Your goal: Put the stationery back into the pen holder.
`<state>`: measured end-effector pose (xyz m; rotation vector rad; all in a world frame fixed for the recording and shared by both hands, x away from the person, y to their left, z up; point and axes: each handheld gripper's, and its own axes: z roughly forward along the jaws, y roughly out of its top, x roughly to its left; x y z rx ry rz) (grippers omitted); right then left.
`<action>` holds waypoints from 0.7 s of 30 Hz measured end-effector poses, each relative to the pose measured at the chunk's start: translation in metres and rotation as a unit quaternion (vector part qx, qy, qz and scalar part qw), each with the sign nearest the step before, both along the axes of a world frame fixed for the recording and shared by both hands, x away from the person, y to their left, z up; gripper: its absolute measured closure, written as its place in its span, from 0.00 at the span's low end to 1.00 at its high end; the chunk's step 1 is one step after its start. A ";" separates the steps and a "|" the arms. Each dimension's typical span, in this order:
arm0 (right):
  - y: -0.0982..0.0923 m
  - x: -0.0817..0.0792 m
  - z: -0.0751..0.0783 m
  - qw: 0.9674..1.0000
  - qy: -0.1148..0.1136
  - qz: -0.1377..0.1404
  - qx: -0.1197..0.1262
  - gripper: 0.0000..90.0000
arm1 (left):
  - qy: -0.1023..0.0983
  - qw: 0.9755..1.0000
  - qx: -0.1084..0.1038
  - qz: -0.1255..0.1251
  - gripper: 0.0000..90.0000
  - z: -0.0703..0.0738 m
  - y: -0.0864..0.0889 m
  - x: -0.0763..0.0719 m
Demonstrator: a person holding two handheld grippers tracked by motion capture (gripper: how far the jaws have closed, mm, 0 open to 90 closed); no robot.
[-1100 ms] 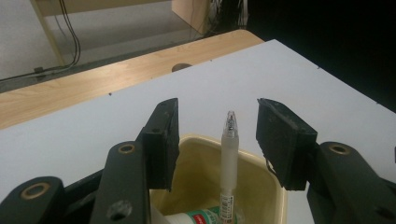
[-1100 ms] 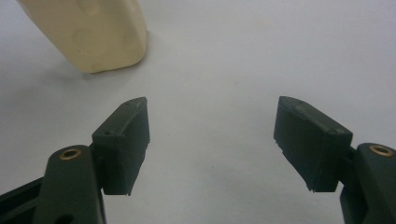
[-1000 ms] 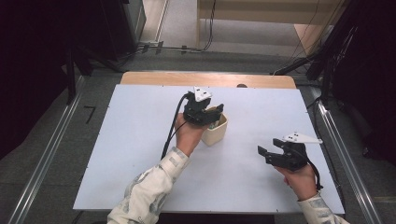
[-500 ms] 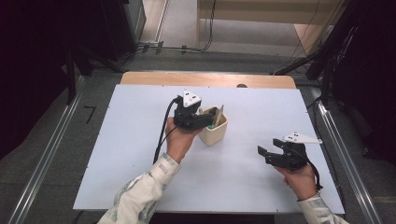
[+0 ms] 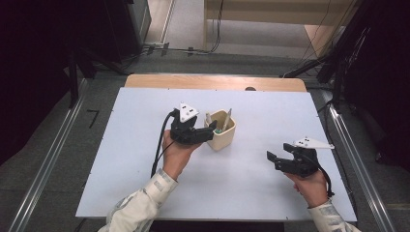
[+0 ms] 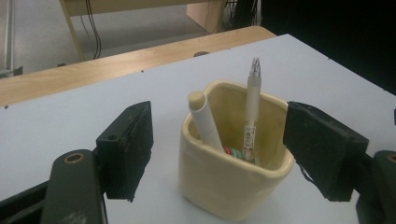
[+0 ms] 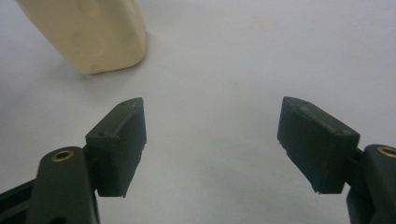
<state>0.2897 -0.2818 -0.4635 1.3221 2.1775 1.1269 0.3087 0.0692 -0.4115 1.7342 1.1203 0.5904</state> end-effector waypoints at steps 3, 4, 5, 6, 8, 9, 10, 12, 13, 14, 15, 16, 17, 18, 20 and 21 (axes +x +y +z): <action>0.000 0.000 0.000 1.000 -0.001 0.000 0.000 0.24 | 0.002 1.000 0.002 0.004 0.28 -0.005 0.005 -0.006; 0.000 0.000 0.000 1.000 -0.001 0.000 0.000 0.24 | 0.002 1.000 0.002 0.006 0.28 -0.006 0.007 -0.007; 0.000 0.000 0.000 1.000 -0.001 0.000 0.000 0.24 | 0.001 1.000 0.003 0.008 0.28 -0.008 0.009 -0.008; 0.000 0.000 0.000 1.000 -0.001 0.000 0.000 0.24 | 0.003 1.000 0.003 0.008 0.28 -0.009 0.010 -0.009; 0.000 0.000 0.000 1.000 -0.001 0.000 -0.001 0.23 | 0.004 1.000 0.002 0.010 0.28 -0.012 0.013 -0.012; 0.000 0.000 0.000 1.000 0.000 0.001 -0.001 0.23 | 0.005 1.000 0.003 0.012 0.28 -0.014 0.015 -0.013; 0.000 0.000 0.000 1.000 0.000 0.001 -0.002 0.23 | 0.006 1.000 0.003 0.012 0.28 -0.015 0.016 -0.015; 0.000 0.000 0.000 1.000 -0.001 0.000 -0.002 0.23 | 0.006 1.000 0.004 0.014 0.27 -0.018 0.019 -0.018; 0.000 0.000 0.000 1.000 -0.001 -0.001 -0.002 0.23 | 0.007 1.000 0.005 0.015 0.27 -0.019 0.020 -0.019; 0.000 0.000 0.000 1.000 0.000 0.000 -0.002 0.22 | 0.006 1.000 0.004 0.019 0.26 -0.021 0.022 -0.022; -0.001 0.000 0.000 1.000 0.000 0.000 -0.002 0.22 | 0.004 1.000 0.002 0.024 0.25 -0.023 0.023 -0.024; -0.001 0.000 0.000 1.000 0.001 -0.001 -0.002 0.22 | 0.004 1.000 0.001 0.025 0.25 -0.024 0.025 -0.027; -0.001 0.000 0.000 1.000 0.001 -0.001 -0.002 0.22 | 0.005 1.000 0.001 0.025 0.24 -0.026 0.027 -0.029; -0.001 0.000 0.000 1.000 0.000 -0.001 -0.003 0.22 | 0.006 1.000 -0.002 0.027 0.24 -0.028 0.029 -0.032; -0.001 0.000 -0.001 1.000 0.001 -0.002 -0.005 0.21 | 0.008 1.000 0.000 0.028 0.23 -0.031 0.032 -0.036; -0.002 0.000 -0.001 1.000 0.002 -0.002 -0.006 0.21 | 0.010 1.000 0.001 0.028 0.23 -0.033 0.034 -0.037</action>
